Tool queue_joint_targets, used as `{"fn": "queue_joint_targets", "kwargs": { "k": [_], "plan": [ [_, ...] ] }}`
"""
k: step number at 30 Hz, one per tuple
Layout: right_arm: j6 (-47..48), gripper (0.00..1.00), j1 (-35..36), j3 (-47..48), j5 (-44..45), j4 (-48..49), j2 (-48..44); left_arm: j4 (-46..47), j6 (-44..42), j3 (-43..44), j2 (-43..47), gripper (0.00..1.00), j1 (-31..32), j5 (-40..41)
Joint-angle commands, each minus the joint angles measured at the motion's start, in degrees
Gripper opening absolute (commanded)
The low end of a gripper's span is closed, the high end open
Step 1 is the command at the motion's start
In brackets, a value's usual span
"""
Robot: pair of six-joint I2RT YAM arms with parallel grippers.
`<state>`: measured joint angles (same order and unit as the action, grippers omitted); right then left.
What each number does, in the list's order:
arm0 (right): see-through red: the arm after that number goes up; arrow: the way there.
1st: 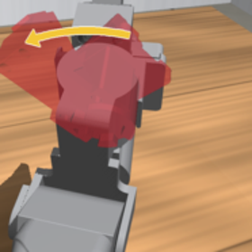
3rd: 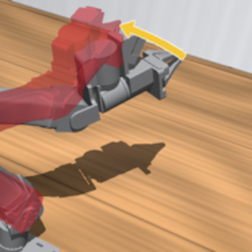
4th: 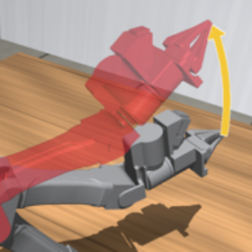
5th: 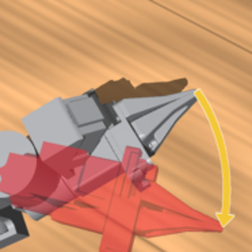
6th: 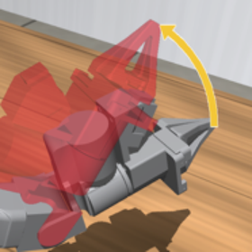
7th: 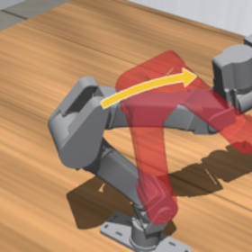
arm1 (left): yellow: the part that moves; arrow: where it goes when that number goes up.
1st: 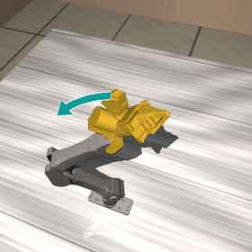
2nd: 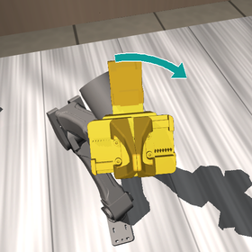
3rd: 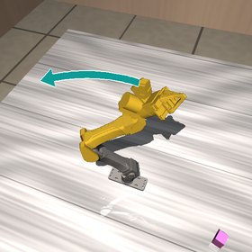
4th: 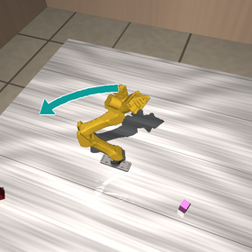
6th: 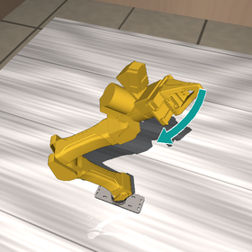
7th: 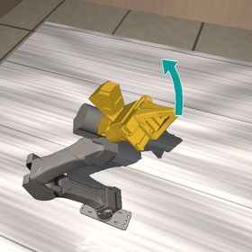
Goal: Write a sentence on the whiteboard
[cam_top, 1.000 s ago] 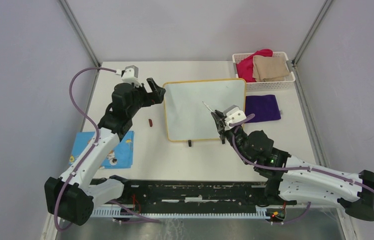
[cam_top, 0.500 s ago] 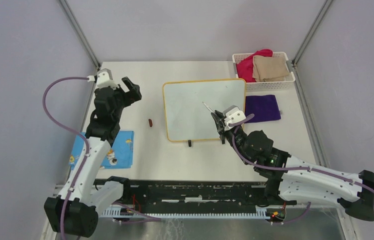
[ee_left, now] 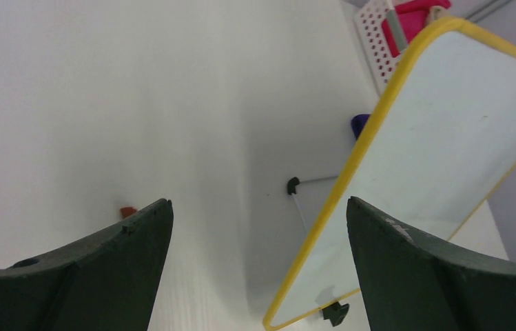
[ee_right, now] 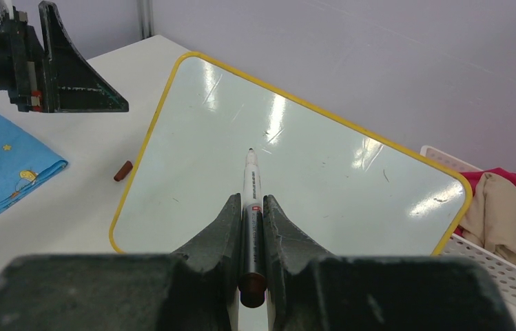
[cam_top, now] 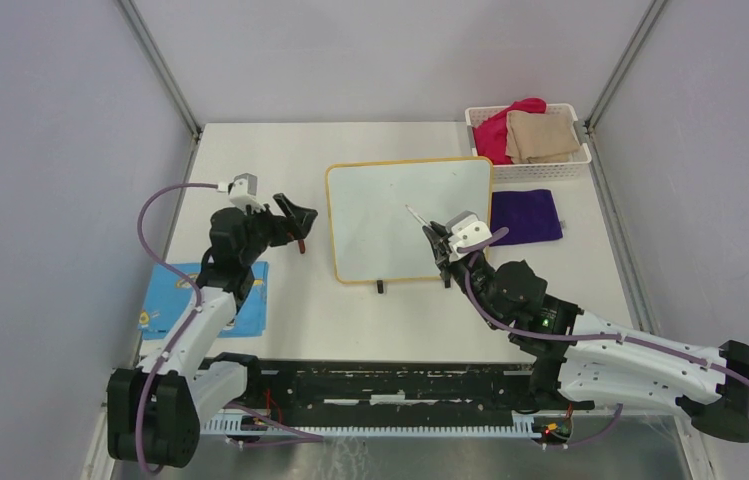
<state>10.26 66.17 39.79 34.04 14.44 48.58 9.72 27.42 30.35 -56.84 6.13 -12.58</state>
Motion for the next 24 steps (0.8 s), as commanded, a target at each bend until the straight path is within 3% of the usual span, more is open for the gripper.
{"fn": "queue_joint_targets", "kwargs": {
  "k": [1,5,18,24],
  "plan": [
    [-1.59,0.0,0.06,1.44,-0.47,1.03,-1.08,14.48,3.63,3.19,-3.88,1.0,0.12,-13.32],
    [-2.73,0.0,0.12,1.25,-1.09,1.08,-0.92,16.07,4.32,5.65,-9.18,1.0,0.13,-19.21],
    [-2.97,0.0,0.12,1.08,-1.96,1.22,-0.69,31.19,6.66,0.05,-17.36,0.98,0.32,-30.75],
    [-3.14,0.0,0.08,1.08,-2.64,1.64,-0.16,38.06,6.21,-0.98,-24.6,0.92,0.7,-37.25]
  ]
}}
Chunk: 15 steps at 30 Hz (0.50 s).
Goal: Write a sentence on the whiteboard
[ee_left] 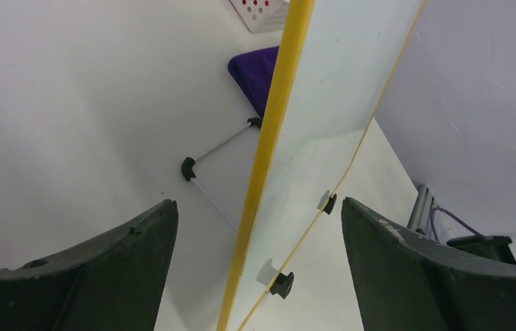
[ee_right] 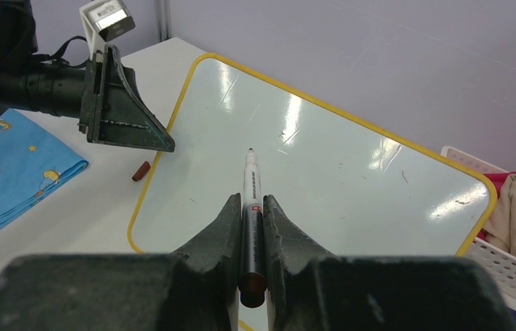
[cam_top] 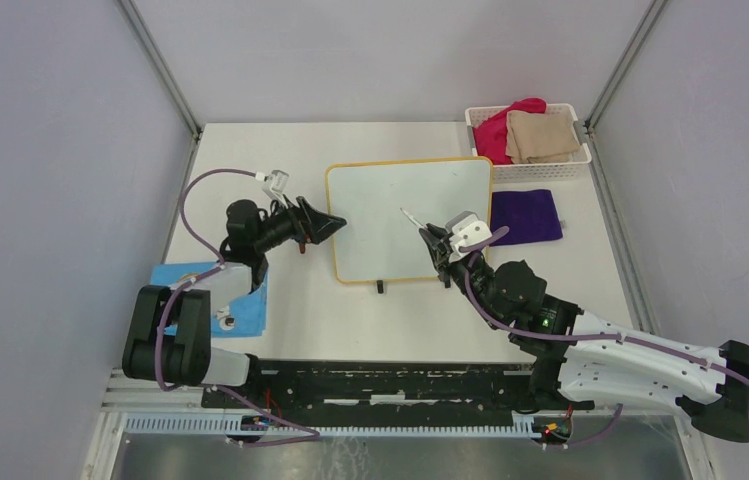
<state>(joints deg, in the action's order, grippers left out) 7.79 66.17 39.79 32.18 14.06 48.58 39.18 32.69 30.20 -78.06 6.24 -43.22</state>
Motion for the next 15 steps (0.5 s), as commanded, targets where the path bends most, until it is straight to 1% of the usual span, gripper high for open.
{"fn": "queue_joint_targets", "kwargs": {
  "k": [1,6,11,15],
  "plan": [
    [-0.74,0.0,0.08,1.08,-0.8,2.01,-0.07,8.79,0.06,-0.62,-4.49,0.9,1.02,-7.65],
    [-1.02,0.0,0.1,1.17,-1.07,1.84,-0.14,10.28,-2.22,-1.19,-6.71,0.88,1.58,-8.87],
    [-1.2,0.0,0.1,1.25,-0.83,1.68,0.07,17.87,1.45,-2.21,-12.0,0.84,1.86,-12.47],
    [-1.38,0.0,0.09,1.26,-0.71,1.58,-0.07,18.92,0.58,-3.39,-15.2,0.81,2.9,-13.02]
  ]
}}
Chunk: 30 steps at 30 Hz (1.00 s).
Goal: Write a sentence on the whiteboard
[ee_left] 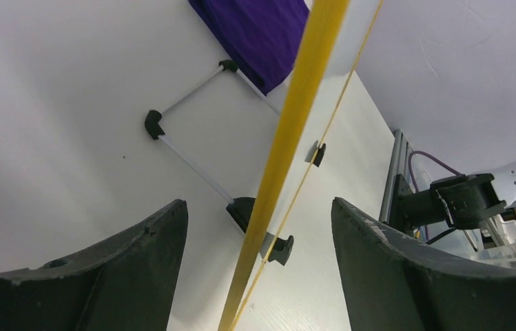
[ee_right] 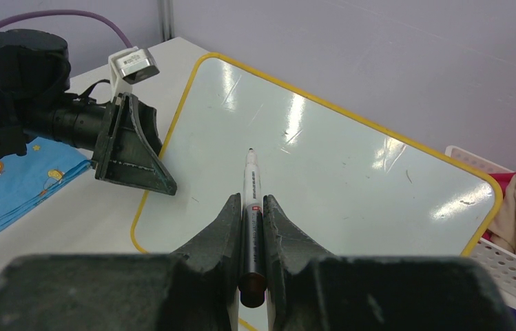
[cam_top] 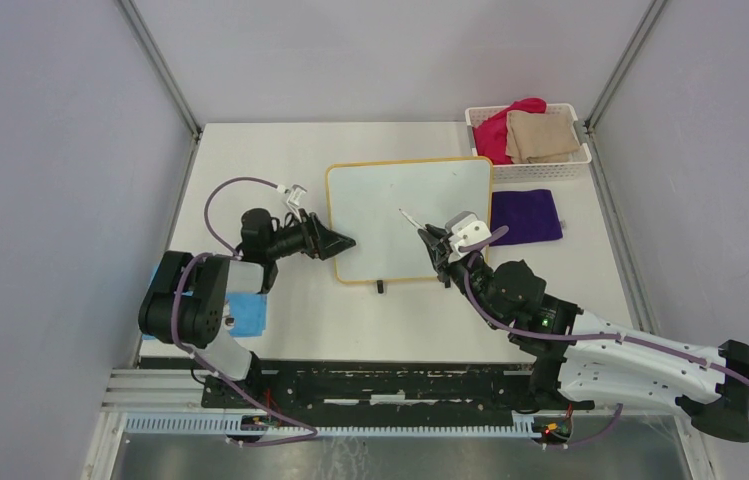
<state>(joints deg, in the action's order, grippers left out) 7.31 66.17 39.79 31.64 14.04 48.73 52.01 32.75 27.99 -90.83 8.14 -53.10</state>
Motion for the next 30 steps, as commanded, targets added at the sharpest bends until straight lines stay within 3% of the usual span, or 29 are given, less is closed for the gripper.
{"fn": "queue_joint_targets", "kwargs": {
  "k": [1,30],
  "plan": [
    [-0.9,0.0,0.09,1.25,-0.17,1.6,-0.34,6.15,0.48,-1.1,-3.17,0.8,1.15,-3.3],
    [-2.65,0.0,0.1,2.31,-2.51,2.35,3.49,12.06,-0.86,-2.84,-8.99,0.5,2.23,-3.99]
  ]
}}
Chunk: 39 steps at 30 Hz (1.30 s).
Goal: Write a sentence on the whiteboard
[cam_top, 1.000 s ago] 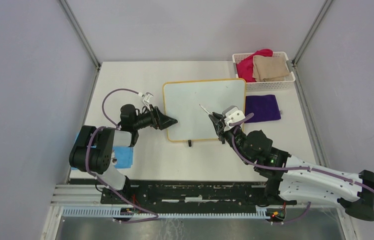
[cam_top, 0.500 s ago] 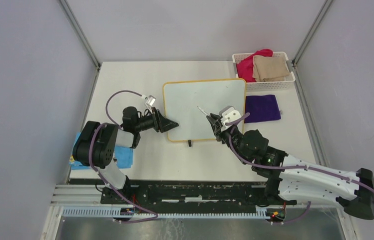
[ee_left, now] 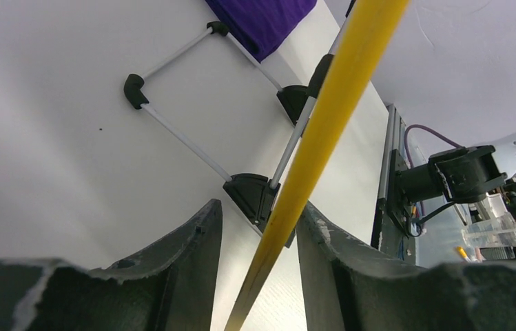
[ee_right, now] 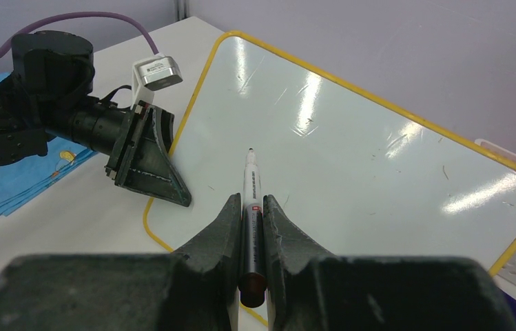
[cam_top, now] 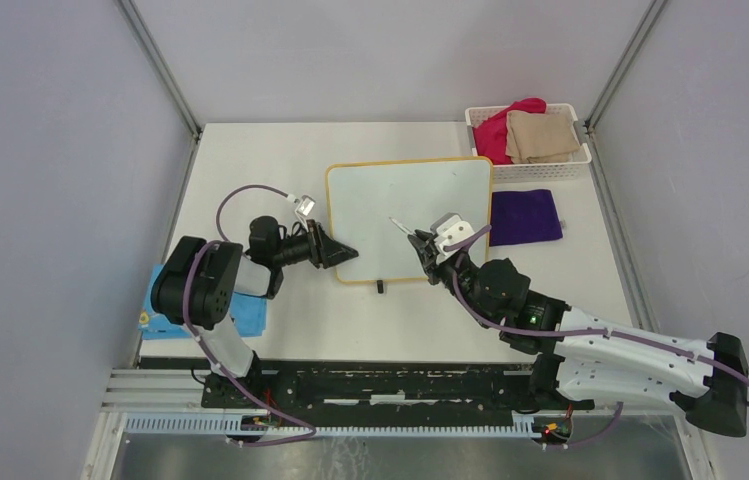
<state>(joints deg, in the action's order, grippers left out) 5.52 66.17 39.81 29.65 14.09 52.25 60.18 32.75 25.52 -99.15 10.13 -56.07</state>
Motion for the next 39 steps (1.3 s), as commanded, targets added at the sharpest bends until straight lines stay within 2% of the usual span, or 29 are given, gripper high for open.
{"fn": "queue_joint_targets", "kwargs": {
  "k": [1,8,26,39],
  "plan": [
    [-0.86,0.0,0.15,2.29,-0.59,2.35,-0.03,4.11,-0.78,-0.46,-0.81,0.49,0.24,-1.02],
    [-1.04,0.0,0.1,2.02,-0.67,2.25,0.15,7.78,1.49,-0.5,-2.59,0.41,0.24,-1.71],
    [-1.65,0.0,0.12,2.24,-0.94,3.16,1.8,6.54,0.55,-0.38,-2.65,0.26,0.34,-1.53],
    [-2.28,0.0,0.09,7.7,6.93,5.4,10.84,3.57,-1.37,0.06,-2.27,0.17,0.37,-1.04]
  ]
}}
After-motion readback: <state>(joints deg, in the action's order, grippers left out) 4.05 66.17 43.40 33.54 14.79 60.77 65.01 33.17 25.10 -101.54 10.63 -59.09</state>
